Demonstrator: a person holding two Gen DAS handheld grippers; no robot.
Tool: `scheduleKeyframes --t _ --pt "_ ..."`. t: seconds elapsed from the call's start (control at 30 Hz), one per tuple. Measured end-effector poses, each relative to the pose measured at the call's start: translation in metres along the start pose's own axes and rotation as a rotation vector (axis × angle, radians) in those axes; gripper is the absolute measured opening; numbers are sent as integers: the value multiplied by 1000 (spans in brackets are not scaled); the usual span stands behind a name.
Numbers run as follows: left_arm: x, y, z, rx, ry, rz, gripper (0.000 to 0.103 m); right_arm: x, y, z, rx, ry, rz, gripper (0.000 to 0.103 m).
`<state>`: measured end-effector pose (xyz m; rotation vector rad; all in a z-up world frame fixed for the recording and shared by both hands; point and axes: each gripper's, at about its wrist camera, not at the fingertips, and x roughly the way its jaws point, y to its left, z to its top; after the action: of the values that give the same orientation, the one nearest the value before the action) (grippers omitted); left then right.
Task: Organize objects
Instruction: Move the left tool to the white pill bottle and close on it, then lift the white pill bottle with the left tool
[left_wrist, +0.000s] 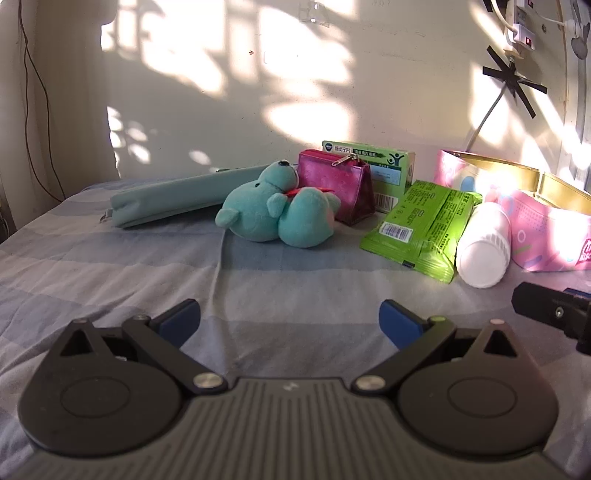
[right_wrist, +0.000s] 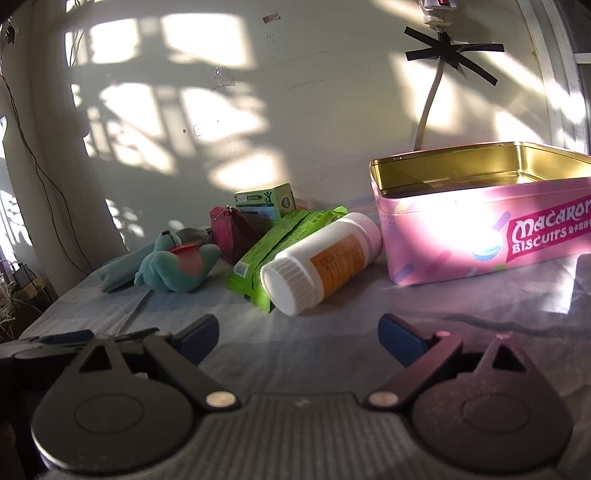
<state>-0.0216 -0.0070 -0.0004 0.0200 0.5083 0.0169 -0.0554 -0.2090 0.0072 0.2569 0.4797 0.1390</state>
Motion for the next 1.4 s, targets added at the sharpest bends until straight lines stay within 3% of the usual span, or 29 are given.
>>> scheduleKeyframes --t 0.17,0.3,0.43,0.53,0.67,0.73,0.83,1.07,1.17,1.3,1.4 --pt "-5 -8 -1 46 -27 -45 103 -8 -12 1 66 -53 22 84" --pt "-15 -32 4 104 -51 -159 103 -21 -27 1 141 -138 -13 82" --pt "-22 -68 12 218 -98 -250 99 -27 -42 4 171 -149 -42 70" --pt "-10 -87 24 255 -85 -291 94 -36 -58 5 172 -166 -70 64" --pt "14 -110 33 276 -50 -329 88 -42 -88 7 250 -175 -106 64" --pt "26 -124 34 299 -36 -325 81 -39 -104 6 330 -158 -79 64" --pt "43 -134 35 313 -5 -297 57 -36 -108 5 342 -160 -65 64" --pt "29 -100 33 203 31 -357 55 -38 -94 5 250 -176 -29 67" --pt "10 -66 20 167 67 -392 55 -35 -90 6 225 -156 -3 67" --pt "-11 -15 8 83 120 -474 55 -26 -79 10 153 -58 83 67" --pt "-19 19 5 9 161 -516 56 -13 -65 15 99 37 204 58"
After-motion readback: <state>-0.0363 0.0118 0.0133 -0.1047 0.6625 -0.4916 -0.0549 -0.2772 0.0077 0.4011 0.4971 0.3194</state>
